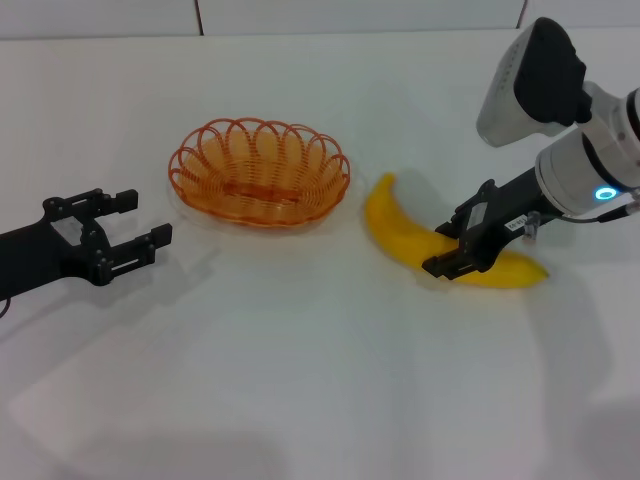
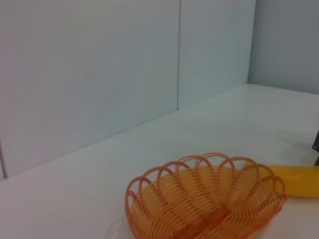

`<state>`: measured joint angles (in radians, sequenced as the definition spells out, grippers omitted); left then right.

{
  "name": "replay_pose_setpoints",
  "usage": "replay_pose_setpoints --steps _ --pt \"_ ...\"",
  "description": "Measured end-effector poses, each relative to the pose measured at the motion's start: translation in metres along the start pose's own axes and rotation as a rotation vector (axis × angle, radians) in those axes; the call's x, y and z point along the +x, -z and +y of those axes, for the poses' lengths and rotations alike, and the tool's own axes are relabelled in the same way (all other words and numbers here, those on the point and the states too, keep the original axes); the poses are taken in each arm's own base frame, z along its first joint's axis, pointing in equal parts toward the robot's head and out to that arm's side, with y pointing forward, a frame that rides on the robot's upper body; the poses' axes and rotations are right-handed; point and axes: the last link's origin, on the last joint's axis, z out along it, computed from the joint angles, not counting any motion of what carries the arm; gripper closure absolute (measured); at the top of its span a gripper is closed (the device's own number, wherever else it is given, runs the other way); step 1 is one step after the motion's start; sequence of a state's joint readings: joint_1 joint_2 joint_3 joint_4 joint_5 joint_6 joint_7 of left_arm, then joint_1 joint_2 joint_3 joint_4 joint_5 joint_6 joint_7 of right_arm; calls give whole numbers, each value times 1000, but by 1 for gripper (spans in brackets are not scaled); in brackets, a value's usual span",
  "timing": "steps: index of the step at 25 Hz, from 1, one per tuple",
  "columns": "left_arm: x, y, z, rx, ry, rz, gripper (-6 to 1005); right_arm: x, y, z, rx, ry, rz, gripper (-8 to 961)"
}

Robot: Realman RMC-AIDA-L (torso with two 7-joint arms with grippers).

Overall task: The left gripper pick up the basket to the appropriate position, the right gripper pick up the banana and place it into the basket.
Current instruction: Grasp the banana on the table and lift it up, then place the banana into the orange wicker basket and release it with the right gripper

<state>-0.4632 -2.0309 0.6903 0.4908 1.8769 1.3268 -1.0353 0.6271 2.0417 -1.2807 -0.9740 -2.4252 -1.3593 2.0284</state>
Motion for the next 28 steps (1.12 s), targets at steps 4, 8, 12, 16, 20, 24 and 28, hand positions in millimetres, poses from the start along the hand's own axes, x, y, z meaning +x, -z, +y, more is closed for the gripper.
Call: replay_pose_setpoints --steps 4,8,12,16,20,24,28 --pt "0 0 0 0 0 0 331 -2 1 0 -2 0 1 420" --pt "0 0 0 0 0 0 331 -3 3 -1 -2 -5 -5 482" --pt "-1 0 0 1 1 -1 331 -4 9 -6 16 -24 -31 482" --pt "0 0 0 0 1 -1 331 -5 17 -13 41 -46 -64 482" --pt "0 0 0 0 1 0 331 -10 26 -18 76 -44 -104 481" --pt "0 0 0 3 2 3 331 -37 33 -15 68 34 -182 481" --pt "0 0 0 0 0 0 331 -80 32 3 -6 163 -267 481"
